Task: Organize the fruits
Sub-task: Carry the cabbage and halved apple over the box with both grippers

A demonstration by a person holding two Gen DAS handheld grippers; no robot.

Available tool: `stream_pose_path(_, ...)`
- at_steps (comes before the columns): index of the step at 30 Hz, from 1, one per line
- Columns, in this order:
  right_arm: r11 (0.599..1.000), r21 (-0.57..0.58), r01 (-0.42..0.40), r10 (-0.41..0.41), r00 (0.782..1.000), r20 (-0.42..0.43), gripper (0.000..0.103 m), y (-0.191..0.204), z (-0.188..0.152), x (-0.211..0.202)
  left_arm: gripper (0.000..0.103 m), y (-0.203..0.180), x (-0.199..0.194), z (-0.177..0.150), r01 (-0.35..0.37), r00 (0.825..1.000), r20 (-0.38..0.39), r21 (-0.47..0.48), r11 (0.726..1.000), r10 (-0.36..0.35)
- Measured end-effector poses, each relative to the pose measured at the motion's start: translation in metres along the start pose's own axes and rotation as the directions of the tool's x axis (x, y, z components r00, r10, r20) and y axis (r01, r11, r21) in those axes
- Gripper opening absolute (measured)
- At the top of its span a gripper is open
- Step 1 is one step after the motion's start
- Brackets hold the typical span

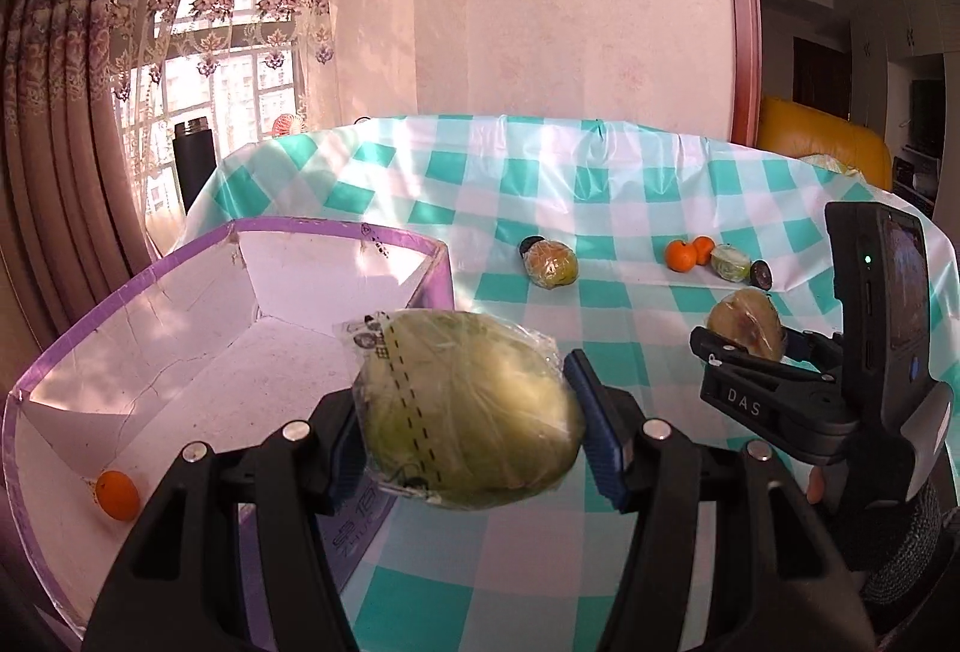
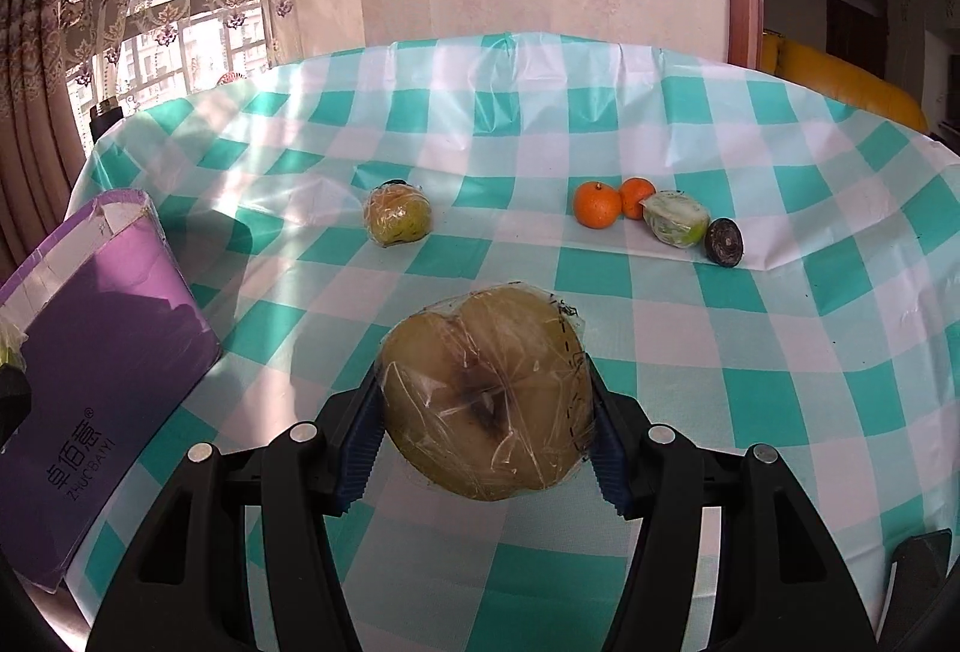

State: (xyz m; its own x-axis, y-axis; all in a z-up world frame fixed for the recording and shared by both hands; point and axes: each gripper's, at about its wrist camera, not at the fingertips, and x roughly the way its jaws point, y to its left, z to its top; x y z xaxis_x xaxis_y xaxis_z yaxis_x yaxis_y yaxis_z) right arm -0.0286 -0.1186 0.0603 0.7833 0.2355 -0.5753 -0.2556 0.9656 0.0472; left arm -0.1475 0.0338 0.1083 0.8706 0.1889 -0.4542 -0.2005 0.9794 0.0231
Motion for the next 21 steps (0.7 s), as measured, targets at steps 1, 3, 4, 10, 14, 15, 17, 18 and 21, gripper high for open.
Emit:
stream_pose_path(1,1.000,-0.009,-0.003,0.003,1.000,0.012,0.058,0.004,0.003,-0.005,0.060,0.003,-0.004,0.004,-0.010,1.000,0.009,-0.003,1.000,0.010)
stream_pose_path(3,1.000,-0.024,-0.017,0.018,0.999,0.036,0.058,0.013,0.010,-0.016,0.060,0.010,-0.013,0.010,-0.034,0.999,0.028,-0.011,0.999,0.034)
stream_pose_path(4,0.999,-0.031,-0.027,0.028,0.998,0.047,0.058,0.017,0.013,-0.021,0.060,0.013,-0.017,0.013,-0.048,0.998,0.037,-0.012,0.999,0.048)
stream_pose_path(10,0.987,-0.134,-0.092,0.106,0.989,0.102,0.059,0.064,0.032,-0.052,0.060,0.043,-0.037,0.026,-0.104,0.992,0.061,-0.045,0.994,0.107)
stream_pose_path(14,0.971,-0.200,-0.132,0.157,0.981,0.118,0.059,0.097,0.036,-0.064,0.060,0.066,-0.047,0.027,-0.136,0.988,0.068,-0.076,0.988,0.141)
stream_pose_path(15,0.967,-0.215,-0.140,0.168,0.979,0.119,0.059,0.104,0.036,-0.065,0.060,0.073,-0.049,0.027,-0.143,0.986,0.069,-0.083,0.986,0.149)
stream_pose_path(17,0.960,-0.235,-0.153,0.185,0.976,0.119,0.059,0.116,0.037,-0.068,0.060,0.082,-0.053,0.028,-0.155,0.984,0.070,-0.094,0.983,0.162)
stream_pose_path(18,0.956,-0.244,-0.161,0.194,0.974,0.119,0.059,0.122,0.038,-0.069,0.060,0.087,-0.054,0.028,-0.161,0.983,0.071,-0.100,0.982,0.169)
stream_pose_path(21,0.947,-0.268,-0.179,0.217,0.969,0.120,0.059,0.138,0.042,-0.072,0.060,0.100,-0.055,0.025,-0.177,0.981,0.062,-0.116,0.977,0.185)
